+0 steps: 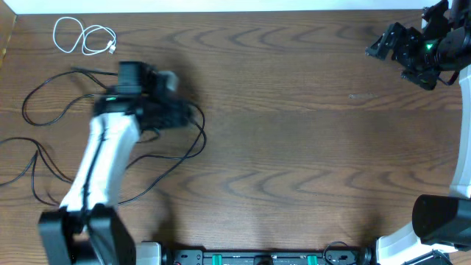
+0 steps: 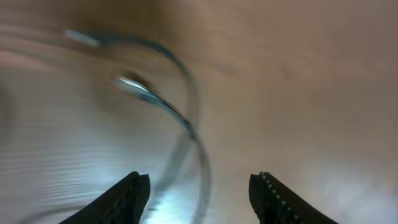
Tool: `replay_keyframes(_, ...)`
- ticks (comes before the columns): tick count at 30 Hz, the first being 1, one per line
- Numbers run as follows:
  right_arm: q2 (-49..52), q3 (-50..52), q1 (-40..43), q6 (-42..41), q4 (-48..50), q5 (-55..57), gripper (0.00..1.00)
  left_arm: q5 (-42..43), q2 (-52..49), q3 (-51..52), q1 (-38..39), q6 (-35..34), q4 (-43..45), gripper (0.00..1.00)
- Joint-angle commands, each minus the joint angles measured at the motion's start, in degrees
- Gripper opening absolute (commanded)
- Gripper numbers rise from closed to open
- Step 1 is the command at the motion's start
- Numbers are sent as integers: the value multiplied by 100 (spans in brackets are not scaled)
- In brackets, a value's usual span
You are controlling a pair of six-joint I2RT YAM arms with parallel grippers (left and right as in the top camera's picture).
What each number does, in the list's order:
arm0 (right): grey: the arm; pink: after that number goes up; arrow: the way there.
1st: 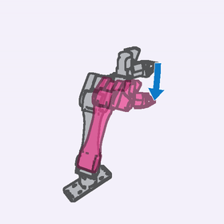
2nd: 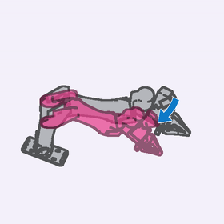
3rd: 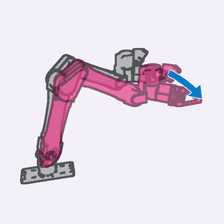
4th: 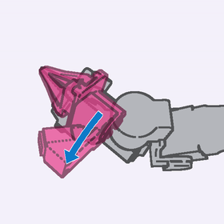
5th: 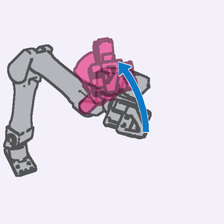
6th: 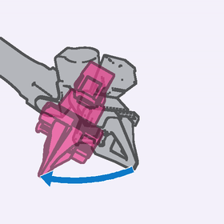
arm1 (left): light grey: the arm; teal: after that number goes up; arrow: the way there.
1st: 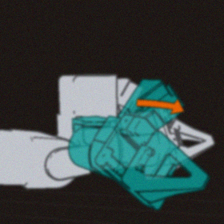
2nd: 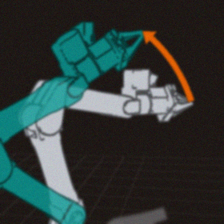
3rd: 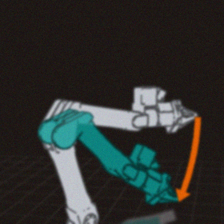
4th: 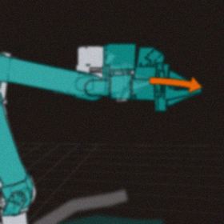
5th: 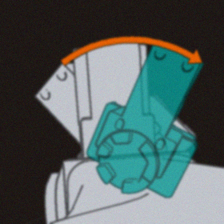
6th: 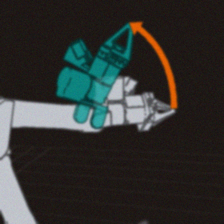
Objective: Untangle cables
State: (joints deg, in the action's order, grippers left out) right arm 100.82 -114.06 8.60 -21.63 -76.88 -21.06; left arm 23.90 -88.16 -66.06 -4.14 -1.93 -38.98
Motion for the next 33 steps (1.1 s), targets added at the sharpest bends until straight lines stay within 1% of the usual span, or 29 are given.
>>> replay_keyframes(1, -72, -76, -46, 68, -9, -31, 99, -846, 157, -105, -863, -820, 50, 57)
replay_keyframes(3, -72, -76, -46, 66, -7, -31, 99, -988, 120, -103, -1314, -1088, 37, 57)
replay_keyframes(7, -72, -76, -48, 68, -11, -28, 99, -1010, 11, -87, -2135, -1307, 24, 58)
replay_keyframes(13, -72, -76, -118, 68, -2, -28, 99, -1014, -251, -87, -3069, -1342, 111, 59)
replay_keyframes(15, -72, -76, -153, 68, 2, -28, 99, -1174, -407, -87, -3276, -1344, 133, 58)
replay_keyframes(18, -72, -76, -225, 66, 46, -28, 99, -1561, -682, -87, -3427, -1394, 131, 57)
replay_keyframes(23, -72, -76, -420, 68, 170, -22, 99, -2756, -1095, -87, -3447, -1869, 127, 57)
replay_keyframes(28, -72, -76, -457, 68, 168, 20, 99, -3117, -1235, -87, -3447, -2041, 131, 58)
replay_keyframes(31, -72, -76, -457, 68, 170, 15, 99, -3436, -1235, -87, -3447, -2275, 101, 58)
replay_keyframes(33, -72, -76, -459, 68, 168, 15, 99, -3451, -1235, -87, -3447, -2455, 33, 58)
